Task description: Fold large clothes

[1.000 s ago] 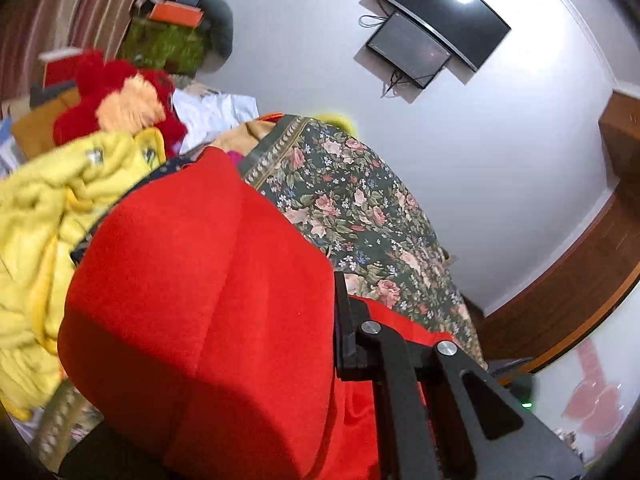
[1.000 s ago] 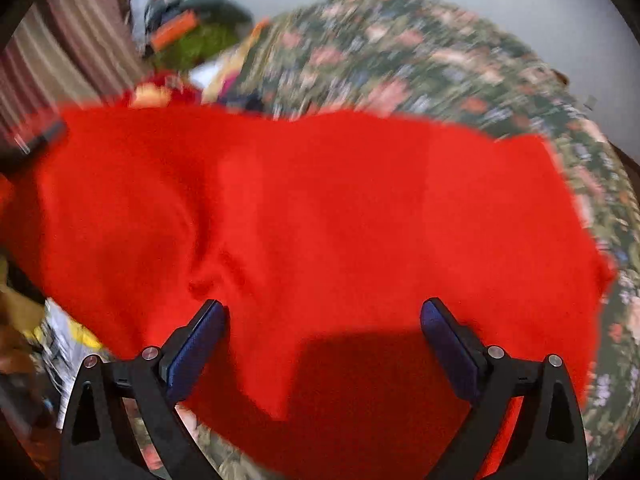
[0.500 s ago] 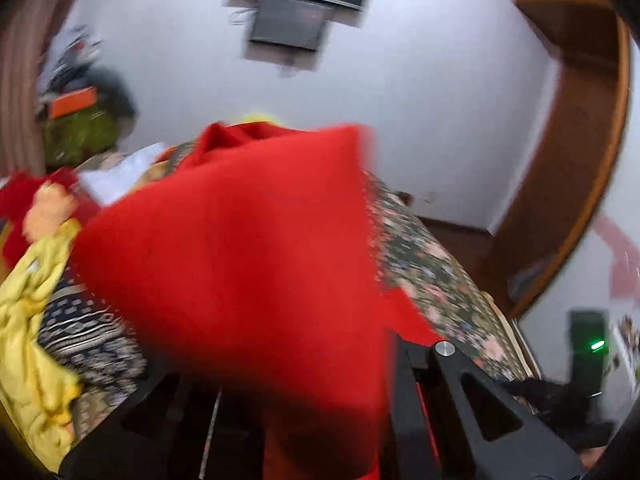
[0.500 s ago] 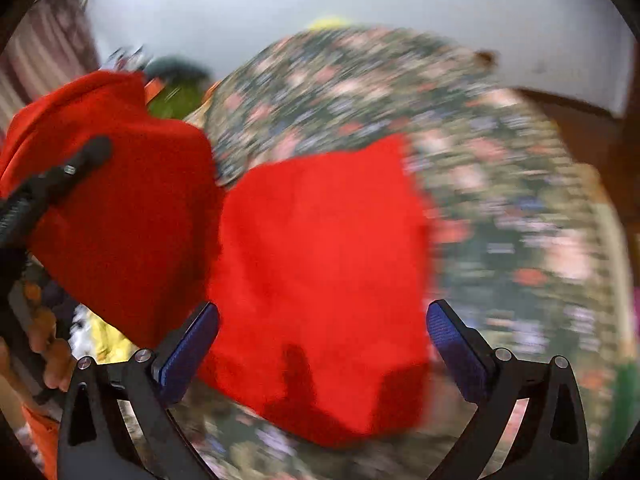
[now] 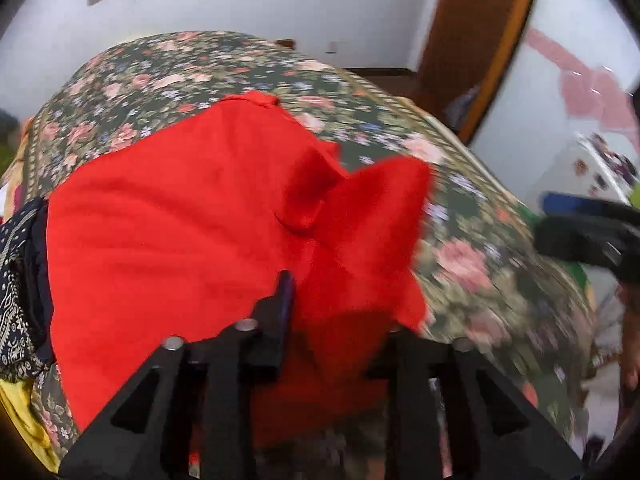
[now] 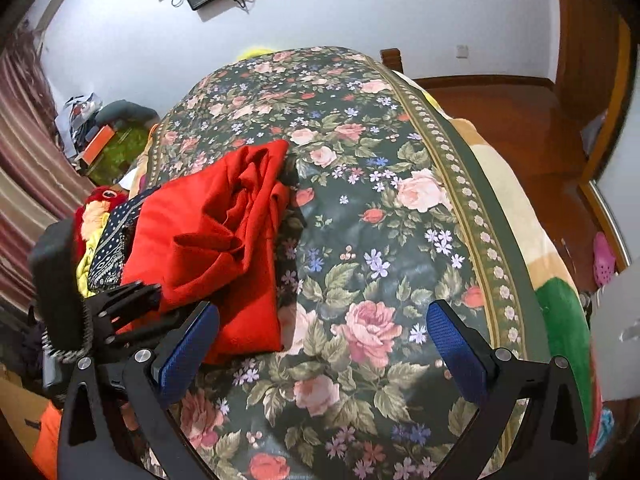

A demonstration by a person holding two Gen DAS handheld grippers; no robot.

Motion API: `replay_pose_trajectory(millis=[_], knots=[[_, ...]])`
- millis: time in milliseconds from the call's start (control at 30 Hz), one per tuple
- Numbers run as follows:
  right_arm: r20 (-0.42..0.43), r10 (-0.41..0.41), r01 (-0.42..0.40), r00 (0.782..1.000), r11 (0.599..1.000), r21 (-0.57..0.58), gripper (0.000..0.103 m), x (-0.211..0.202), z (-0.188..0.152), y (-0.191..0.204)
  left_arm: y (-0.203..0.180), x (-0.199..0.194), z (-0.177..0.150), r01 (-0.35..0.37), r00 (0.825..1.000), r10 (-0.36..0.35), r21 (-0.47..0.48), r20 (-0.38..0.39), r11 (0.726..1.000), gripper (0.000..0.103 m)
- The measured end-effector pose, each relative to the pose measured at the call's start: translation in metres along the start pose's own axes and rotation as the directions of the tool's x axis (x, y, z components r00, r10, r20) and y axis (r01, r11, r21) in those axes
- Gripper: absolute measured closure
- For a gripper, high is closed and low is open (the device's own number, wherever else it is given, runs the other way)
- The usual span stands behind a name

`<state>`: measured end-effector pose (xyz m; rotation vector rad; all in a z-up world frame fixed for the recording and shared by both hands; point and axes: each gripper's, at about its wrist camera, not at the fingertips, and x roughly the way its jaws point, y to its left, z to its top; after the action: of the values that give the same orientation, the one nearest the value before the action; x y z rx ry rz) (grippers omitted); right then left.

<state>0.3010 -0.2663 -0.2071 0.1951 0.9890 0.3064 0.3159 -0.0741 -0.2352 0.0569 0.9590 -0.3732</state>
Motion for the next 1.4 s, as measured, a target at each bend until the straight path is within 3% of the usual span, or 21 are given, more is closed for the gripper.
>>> replay_pose_trajectory(millis=[33,67,100,200,400,467,600,700,800,933,1133,1233,1300,1400], knots=[[0.002,0.002,-0.002,1.000,1.000,-0.005,0.000,-0.001,0.000,0.001,0.000,-0.011,-0.005,0.032,1.000,-0.031,0.019,-0.002,0.999,0.057],[0.003,0.006,-0.006,1.000,1.000,-0.012,0.000,-0.002,0.000,0.004,-0.004,-0.019,-0.008,0.039,0.999,-0.039,0.029,-0.001,0.999,0.043],[0.007,0.012,-0.012,1.000,1.000,-0.021,0.000,-0.004,0.001,0.008,-0.008,-0.030,-0.009,0.037,0.999,-0.038,0.042,0.010,0.998,0.037],[0.022,0.042,-0.041,0.999,0.998,-0.053,0.000,-0.007,0.006,0.024,-0.003,-0.061,-0.015,-0.025,0.998,0.021,0.060,0.059,0.998,0.032],[0.012,0.137,-0.136,0.990,0.987,-0.090,0.000,0.010,0.022,0.066,0.059,-0.097,-0.016,-0.179,0.974,0.187,-0.074,0.128,0.981,0.017],[-0.022,0.156,-0.158,0.987,0.984,-0.088,0.000,0.030,0.026,0.076,0.082,-0.094,-0.016,-0.207,0.970,0.221,-0.125,0.105,0.970,0.016],[-0.133,0.153,-0.162,0.979,0.985,-0.061,0.000,0.076,0.028,0.080,0.118,-0.065,-0.026,-0.140,0.989,0.144,-0.221,0.006,0.965,0.017],[-0.224,0.082,-0.095,0.971,0.994,-0.051,0.000,0.111,0.023,0.066,0.122,-0.040,-0.039,-0.141,0.989,0.129,-0.203,-0.070,0.969,0.015],[-0.284,0.000,-0.033,0.959,0.993,-0.112,0.000,0.129,0.010,0.048,0.121,-0.026,-0.054,-0.143,0.988,0.128,-0.190,-0.086,0.971,0.013],[-0.261,-0.010,-0.037,0.965,0.984,-0.174,0.000,0.114,-0.004,0.038,0.126,-0.026,-0.067,-0.126,0.991,0.114,-0.221,-0.069,0.967,0.009],[-0.262,0.006,-0.045,0.965,0.989,-0.143,0.000,0.095,-0.016,0.023,0.127,-0.037,-0.083,-0.101,0.994,0.087,-0.253,-0.066,0.962,0.009],[-0.250,-0.016,-0.019,0.968,0.990,-0.138,0.000,0.083,-0.019,0.021,0.121,-0.046,-0.088,-0.145,0.988,0.132,-0.197,-0.076,0.970,0.009],[-0.228,-0.055,0.018,0.972,0.986,-0.164,0.000,0.072,-0.023,0.023,0.118,-0.049,-0.090,-0.245,0.967,0.233,-0.124,-0.102,0.962,0.008],[-0.194,-0.064,0.027,0.979,0.981,-0.190,0.000,0.056,-0.028,0.026,0.119,-0.061,-0.090,-0.272,0.960,0.264,-0.100,-0.090,0.957,0.009]])
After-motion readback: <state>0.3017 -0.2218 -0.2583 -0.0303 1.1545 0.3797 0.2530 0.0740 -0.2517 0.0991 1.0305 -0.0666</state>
